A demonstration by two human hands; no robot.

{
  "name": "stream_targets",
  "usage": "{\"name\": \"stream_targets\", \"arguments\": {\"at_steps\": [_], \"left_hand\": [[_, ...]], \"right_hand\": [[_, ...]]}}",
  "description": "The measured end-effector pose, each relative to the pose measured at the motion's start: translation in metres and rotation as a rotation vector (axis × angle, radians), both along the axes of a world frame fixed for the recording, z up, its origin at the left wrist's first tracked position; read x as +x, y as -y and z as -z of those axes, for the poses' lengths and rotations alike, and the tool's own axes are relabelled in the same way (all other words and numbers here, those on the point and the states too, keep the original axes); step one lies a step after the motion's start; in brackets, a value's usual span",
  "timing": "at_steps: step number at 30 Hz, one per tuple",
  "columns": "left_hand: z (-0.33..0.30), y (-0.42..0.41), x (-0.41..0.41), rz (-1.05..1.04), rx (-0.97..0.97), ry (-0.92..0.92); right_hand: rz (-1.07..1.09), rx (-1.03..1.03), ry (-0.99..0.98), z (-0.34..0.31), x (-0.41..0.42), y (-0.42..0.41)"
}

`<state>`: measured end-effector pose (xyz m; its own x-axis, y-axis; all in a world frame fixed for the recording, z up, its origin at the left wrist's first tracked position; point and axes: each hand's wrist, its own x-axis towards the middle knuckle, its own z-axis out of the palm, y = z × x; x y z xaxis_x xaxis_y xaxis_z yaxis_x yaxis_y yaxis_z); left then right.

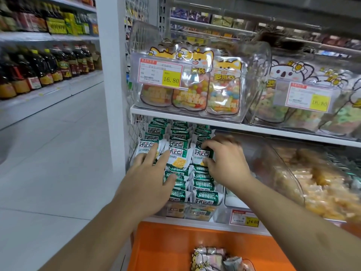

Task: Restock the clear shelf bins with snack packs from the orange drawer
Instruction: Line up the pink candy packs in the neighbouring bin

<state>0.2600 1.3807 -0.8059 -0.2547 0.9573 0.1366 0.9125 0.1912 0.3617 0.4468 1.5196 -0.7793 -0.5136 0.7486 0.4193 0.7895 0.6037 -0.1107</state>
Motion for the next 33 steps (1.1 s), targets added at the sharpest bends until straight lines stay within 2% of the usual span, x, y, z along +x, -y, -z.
{"name": "stream_targets", "arguments": {"at_steps": [5, 9, 18, 33], "left_hand": [[0.006, 0.005, 0.005, 0.035, 0.004, -0.128], [0.007, 0.001, 0.009, 0.006, -0.004, -0.162], [0.007, -0.002, 0.015, -0.029, 0.037, -0.103], [0.001, 0.024, 0.044, 0.034, 0.123, -0.057]], "right_hand": [[-0.011, -0.034, -0.046, 0.004, 0.006, 0.003], [0.081, -0.048, -0.058, 0.003, 0.01, 0.005], [0.156, -0.113, -0.104, 0.009, 0.015, 0.002], [0.009, -0.207, -0.256, 0.01, 0.069, 0.045]]}}
